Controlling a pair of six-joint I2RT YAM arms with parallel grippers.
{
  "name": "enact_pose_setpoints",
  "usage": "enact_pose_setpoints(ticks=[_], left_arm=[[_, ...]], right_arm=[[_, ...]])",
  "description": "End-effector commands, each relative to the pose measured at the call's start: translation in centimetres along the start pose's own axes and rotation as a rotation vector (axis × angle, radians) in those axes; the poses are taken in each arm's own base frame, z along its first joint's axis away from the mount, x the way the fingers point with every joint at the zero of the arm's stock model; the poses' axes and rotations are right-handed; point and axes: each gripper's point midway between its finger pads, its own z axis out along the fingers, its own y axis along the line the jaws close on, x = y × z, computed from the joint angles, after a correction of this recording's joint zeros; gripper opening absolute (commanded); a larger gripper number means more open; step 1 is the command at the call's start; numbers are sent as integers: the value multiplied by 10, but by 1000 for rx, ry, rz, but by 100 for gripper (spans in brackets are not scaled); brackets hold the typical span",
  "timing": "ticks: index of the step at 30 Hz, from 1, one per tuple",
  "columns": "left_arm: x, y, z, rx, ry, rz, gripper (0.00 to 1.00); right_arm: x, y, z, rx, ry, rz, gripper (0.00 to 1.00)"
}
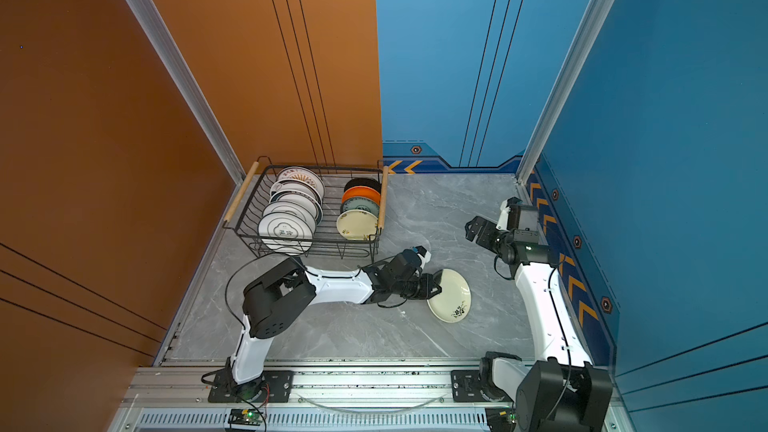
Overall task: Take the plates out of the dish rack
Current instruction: 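Lower the cream plate onto the table with the left gripper and release it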
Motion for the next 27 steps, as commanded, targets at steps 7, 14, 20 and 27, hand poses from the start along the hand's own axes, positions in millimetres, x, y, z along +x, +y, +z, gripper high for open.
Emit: enact_pose_setpoints(ticks=[7,14,20,27], left_arm=[[20,21,8,-53,-1,-12,26],[30,32,5,-90,2,-10,53],[37,43,0,-125,-4,-11,68],[38,55,-15,-160,-29,-12,88]], right_arm=[[-1,16,1,-32,22,-52,100],[9,31,9,-81,84,-90,100],[20,46,18,-84,138,-149,100],[30,58,16,-82,160,-205,100]])
